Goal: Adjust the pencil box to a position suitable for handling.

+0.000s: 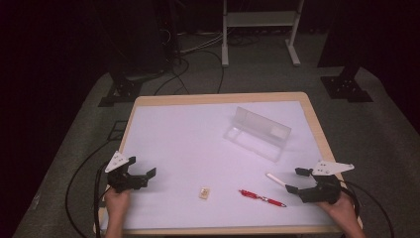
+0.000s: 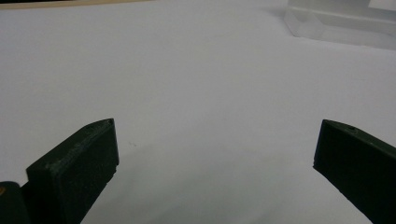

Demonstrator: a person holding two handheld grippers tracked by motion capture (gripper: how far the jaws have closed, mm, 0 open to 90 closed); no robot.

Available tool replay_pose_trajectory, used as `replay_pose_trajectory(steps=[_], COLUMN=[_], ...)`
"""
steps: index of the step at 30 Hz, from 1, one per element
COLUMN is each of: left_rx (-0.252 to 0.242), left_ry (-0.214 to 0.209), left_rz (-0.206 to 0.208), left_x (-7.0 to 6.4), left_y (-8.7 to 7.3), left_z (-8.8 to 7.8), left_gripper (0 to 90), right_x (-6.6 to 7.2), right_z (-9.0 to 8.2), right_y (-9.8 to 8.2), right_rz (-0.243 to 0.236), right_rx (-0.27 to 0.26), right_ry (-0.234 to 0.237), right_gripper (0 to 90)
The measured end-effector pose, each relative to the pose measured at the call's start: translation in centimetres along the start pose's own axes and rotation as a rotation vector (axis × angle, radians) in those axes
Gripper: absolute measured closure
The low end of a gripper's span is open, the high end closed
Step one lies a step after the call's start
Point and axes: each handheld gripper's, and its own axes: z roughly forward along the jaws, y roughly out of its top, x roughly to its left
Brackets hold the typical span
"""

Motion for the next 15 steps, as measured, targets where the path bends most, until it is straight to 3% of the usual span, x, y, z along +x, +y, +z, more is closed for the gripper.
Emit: replay_pose_trajectory(steps=[4,15], left_rx=[0.001,-0.008], left_ry=[-0.002,-0.010], left_rz=[0.000,0.007], left_x=[-0.1,-0.1], left_y=[0.0,-0.1], left_z=[0.0,-0.1], left_gripper=[0.0,0.0], right_x=[0.4,0.3], right_z=[0.3,1.2], right_y=[0.7,2.9], right_rz=[-0.023,-0.023], right_rx=[0.003,0.030], right_ry=[0.015,0.031], right_gripper=[19.1,17.9])
